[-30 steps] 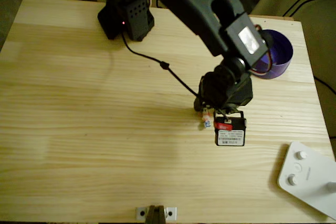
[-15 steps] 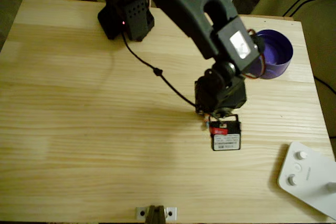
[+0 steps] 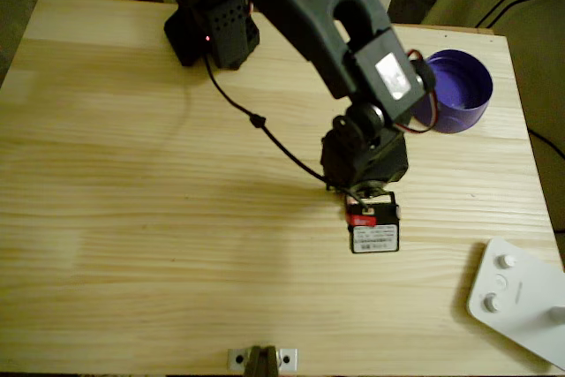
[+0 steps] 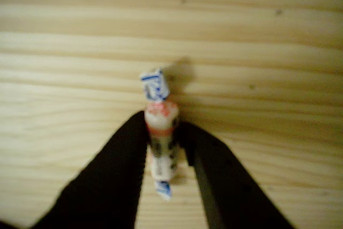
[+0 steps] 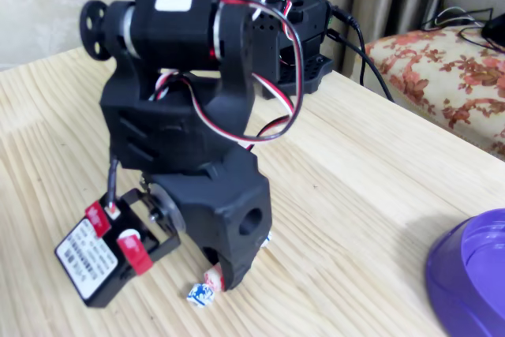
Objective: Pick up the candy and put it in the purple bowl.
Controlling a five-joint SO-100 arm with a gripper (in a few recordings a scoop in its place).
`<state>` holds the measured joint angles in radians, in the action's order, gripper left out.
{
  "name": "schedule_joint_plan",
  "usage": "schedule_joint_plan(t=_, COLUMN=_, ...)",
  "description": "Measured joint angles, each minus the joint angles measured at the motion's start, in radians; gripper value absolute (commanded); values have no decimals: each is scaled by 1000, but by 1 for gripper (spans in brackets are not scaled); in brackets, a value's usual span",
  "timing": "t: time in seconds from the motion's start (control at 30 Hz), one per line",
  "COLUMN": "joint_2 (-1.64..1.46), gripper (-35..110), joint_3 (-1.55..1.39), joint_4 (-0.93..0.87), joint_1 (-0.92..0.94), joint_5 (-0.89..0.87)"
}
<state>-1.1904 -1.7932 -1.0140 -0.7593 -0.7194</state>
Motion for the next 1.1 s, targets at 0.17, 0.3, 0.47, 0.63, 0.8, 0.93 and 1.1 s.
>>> schedule_joint_plan(t=0.17, joint_2=-63, gripper=0, joint_3=-15, joint_4=-28, joint_1=57, joint_5=18)
schedule_joint_plan(t=0.3, joint_2=-179, gripper=0, joint_3=-17, joint_4=-29, joint_1=117, joint_5=18)
schedule_joint_plan(t=0.47, joint_2=-370, gripper=0, joint_3=-17, joint_4=-51, joint_1=141, joint_5=32)
schedule_joint_plan(t=0.63, joint_2=-548, gripper=0, joint_3=-49, joint_4=-100, joint_1=133, joint_5=41)
schedule_joint_plan(t=0.8, joint_2=-772, gripper=0, joint_3=-112, joint_4=-100, joint_1=100, joint_5=63)
schedule_joint_plan(t=0.93, joint_2=-933, gripper=0, joint_3=-115, joint_4=-100, joint_1=38, joint_5=64)
schedule_joint_plan(t=1.1, joint_2=-1052, gripper=0, joint_3=-118, joint_4=-101, joint_1=-97, joint_5=89)
